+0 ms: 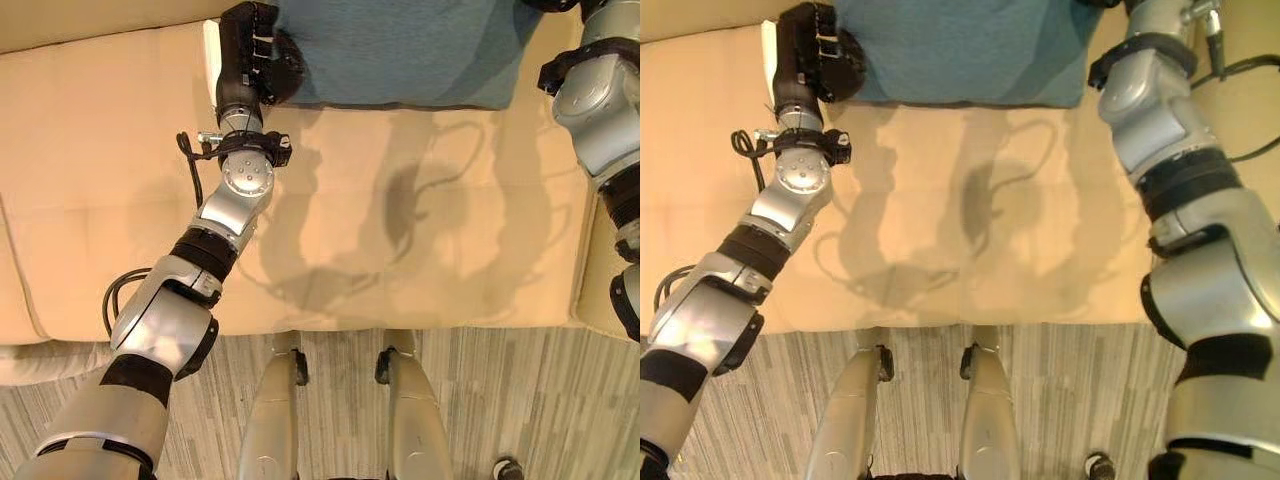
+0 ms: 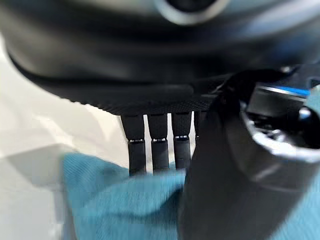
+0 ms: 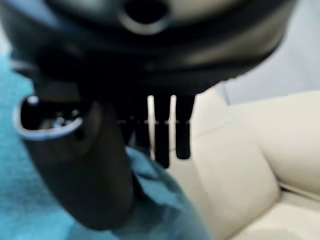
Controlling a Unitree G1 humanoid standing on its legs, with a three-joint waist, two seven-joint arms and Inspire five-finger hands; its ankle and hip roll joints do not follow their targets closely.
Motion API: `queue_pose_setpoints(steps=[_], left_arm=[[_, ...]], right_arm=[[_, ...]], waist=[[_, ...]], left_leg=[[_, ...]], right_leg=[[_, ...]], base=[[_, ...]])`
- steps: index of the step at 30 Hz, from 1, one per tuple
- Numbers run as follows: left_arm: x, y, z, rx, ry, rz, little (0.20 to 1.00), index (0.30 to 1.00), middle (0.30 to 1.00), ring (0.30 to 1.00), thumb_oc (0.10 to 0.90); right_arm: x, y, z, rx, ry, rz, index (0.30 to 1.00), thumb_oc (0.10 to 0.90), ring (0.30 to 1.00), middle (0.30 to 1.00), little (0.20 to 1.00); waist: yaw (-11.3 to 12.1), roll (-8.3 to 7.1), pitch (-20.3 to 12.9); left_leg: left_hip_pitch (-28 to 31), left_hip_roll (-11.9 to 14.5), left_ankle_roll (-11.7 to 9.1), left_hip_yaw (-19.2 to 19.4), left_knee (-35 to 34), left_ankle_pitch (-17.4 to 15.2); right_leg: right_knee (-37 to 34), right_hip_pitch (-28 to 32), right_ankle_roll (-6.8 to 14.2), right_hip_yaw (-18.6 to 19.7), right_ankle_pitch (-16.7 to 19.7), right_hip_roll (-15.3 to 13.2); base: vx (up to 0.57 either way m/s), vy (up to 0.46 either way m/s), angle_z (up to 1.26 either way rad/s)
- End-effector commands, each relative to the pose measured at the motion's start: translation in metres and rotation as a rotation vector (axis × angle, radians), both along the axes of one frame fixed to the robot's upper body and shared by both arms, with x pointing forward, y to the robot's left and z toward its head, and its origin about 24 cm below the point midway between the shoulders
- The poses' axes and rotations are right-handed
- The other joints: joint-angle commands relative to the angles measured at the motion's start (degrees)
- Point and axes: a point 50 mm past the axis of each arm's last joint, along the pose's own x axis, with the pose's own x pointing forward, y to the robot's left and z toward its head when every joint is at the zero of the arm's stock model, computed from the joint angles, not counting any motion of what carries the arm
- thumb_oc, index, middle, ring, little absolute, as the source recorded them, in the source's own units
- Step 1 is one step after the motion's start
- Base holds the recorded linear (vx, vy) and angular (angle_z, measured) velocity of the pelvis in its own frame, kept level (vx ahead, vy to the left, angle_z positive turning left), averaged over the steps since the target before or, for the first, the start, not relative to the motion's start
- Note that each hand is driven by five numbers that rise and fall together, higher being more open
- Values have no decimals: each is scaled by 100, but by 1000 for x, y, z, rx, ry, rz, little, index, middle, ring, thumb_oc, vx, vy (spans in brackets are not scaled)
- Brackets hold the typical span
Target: Pick up all the scattered cushions and arrange them neatly on the sofa.
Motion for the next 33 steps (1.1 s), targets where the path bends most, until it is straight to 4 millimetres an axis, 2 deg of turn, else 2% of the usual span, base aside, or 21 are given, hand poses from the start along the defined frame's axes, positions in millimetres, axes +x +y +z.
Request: queue_pose_setpoints(steps=[1, 3, 7, 8, 9, 10, 11, 12, 13, 15, 16, 17, 18, 20, 21, 22, 25, 28, 29, 33], left_arm=[[6, 4, -25, 16, 101, 5, 900, 900, 900, 900, 800], [8, 9, -30, 6, 131, 13, 900, 900, 900, 900, 800], [4, 21, -16, -34, 68, 37, 900, 900, 900, 900, 800], [-1, 29, -7, -56, 14, -4, 900, 900, 900, 900, 800], [-1, 29, -8, -53, 17, -5, 900, 900, 900, 900, 800], [-9, 43, -4, -97, -21, -53, 900, 900, 900, 900, 800], [-9, 43, -5, -93, -18, -53, 900, 900, 900, 900, 800], [-13, 50, -3, -110, -35, -55, 900, 900, 900, 900, 800], [-13, 50, -3, -110, -35, -55, 900, 900, 900, 900, 800], [-25, 69, -13, -151, -52, -70, 900, 900, 900, 900, 800], [-36, 86, -31, -180, -38, -57, 900, 900, 900, 900, 800], [-41, 93, -44, -171, -9, -33, 900, 900, 900, 900, 800], [-41, 93, -45, -169, -7, -33, 900, 900, 900, 900, 800], [-45, 101, -69, -182, 55, -5, 900, 900, 900, 900, 800], [-50, 106, -91, -197, 115, 15, 900, 900, 900, 900, 800], [-51, 106, -93, -196, 119, 15, 900, 900, 900, 900, 800], [-64, 111, -126, -202, 204, 32, 900, 900, 900, 900, 800], [-97, 132, -183, -309, 336, 122, 900, 900, 900, 900, 800], [-104, 135, -194, -320, 365, 145, 900, 900, 900, 900, 800], [-157, 156, -262, -127, 653, 301, 900, 900, 900, 900, 800]], right_arm=[[-14, 13, 37, 4, -142, 68, 900, 800, 900, 900, 900], [-16, 12, 37, 16, -148, 93, 900, 800, 900, 900, 900], [-24, 5, 29, 61, -210, 148, 900, 800, 900, 900, 900], [-30, -6, 19, 94, -236, 164, 900, 800, 900, 900, 900], [-30, -6, 17, 97, -234, 163, 900, 800, 900, 900, 900], [-34, -19, -5, 217, -241, 221, 900, 800, 900, 900, 900], [-34, -20, -7, 221, -239, 220, 900, 800, 900, 900, 900], [-33, -24, -20, 265, -228, 239, 900, 800, 900, 900, 900], [-33, -24, -20, 266, -229, 239, 900, 800, 900, 900, 900], [-39, -36, -50, 331, -218, 243, 900, 800, 900, 900, 900], [-49, -47, -66, 366, -243, 235, 900, 800, 900, 900, 900], [-54, -54, -77, 393, -252, 229, 900, 800, 900, 900, 900], [-54, -54, -79, 395, -250, 227, 900, 800, 900, 900, 900], [-61, -63, -97, 457, -258, 213, 900, 800, 900, 900, 900], [-66, -74, -115, 487, -238, 166, 900, 800, 900, 900, 900], [-66, -75, -116, 487, -235, 165, 900, 800, 900, 900, 900], [-71, -91, -136, 556, -230, 93, 900, 800, 900, 900, 900], [-83, -101, -180, 608, -132, 30, 900, 800, 900, 900, 900], [-87, -102, -190, 611, -102, 21, 900, 800, 900, 900, 900], [-132, -121, -259, 608, 130, -78, 900, 800, 900, 900, 900]], waist=[[168, -189, -1095], [173, -200, -1140], [165, -195, -1202], [157, -182, -1218], [161, -199, -1225], [146, -137, -1241], [154, -161, -1250], [164, -158, -1272], [164, -159, -1273], [164, -135, -1285], [148, -126, -1299], [140, -139, -1325], [145, -149, -1336], [131, -166, -1385], [115, -179, -1410], [116, -179, -1421], [124, -182, -1450], [131, -226, -1507], [124, -251, -1532], [68, -333, -1654]], left_leg=[[-100, -19, -395, -73, -65, -432], [-98, -22, -401, -80, -65, -439], [-12, -17, -403, -96, -65, -483], [77, -17, -392, -111, -65, -518], [85, -18, -392, -114, -65, -520], [201, -18, -375, -114, -65, -568], [211, -20, -375, -115, -65, -570], [278, -22, -363, -108, -65, -600], [257, -26, -358, -109, -65, -568], [410, -22, -331, -105, -65, -627], [525, -12, -314, -87, -65, -708], [580, -5, -306, -81, -65, -727], [566, -9, -301, -83, -65, -696], [656, 10, -287, -77, -65, -743], [738, 12, -267, -74, -65, -780], [746, 11, -266, -76, -65, -783], [921, -4, -232, -81, -65, -861], [1186, 2, -160, -82, -43, -1007], [1225, 5, -130, -85, -38, -1002], [1738, -48, 22, -127, 212, -1366]], right_leg=[[151, 270, 445, 120, -654, -138], [129, 288, 445, 103, -649, -132], [114, 390, 442, 89, -687, -128], [117, 493, 443, 46, -721, -130], [115, 503, 443, 43, -723, -130], [132, 617, 439, 29, -763, -138], [130, 629, 439, 26, -765, -139], [134, 699, 435, 14, -791, -143], [133, 680, 435, 14, -765, -146], [163, 802, 422, 0, -817, -150], [180, 902, 410, 10, -888, -150], [184, 953, 406, 14, -915, -147], [182, 942, 405, 13, -889, -151], [179, 1039, 392, 1, -925, -157], [182, 1126, 384, -19, -965, -163], [180, 1137, 384, -22, -968, -163], [199, 1298, 366, -20, -1041, -174], [224, 1557, 358, -24, -1161, -157], [233, 1594, 353, -26, -1162, -169], [478, 2134, 384, -90, -1448, -245]], base=[[33, -3, 0], [22, -1, 1], [21, -8, 1], [41, -22, 6], [60, -15, 10], [35, -1, 9], [54, -7, 9], [5, -3, 3], [37, -9, 1], [67, -8, -3], [91, -10, 4], [59, -4, 3], [0, 0, 0], [47, -4, -1], [56, -14, 3], [56, -17, 2], [52, -4, 1], [85, 12, -1], [100, 6, 1], [142, 64, 3]])
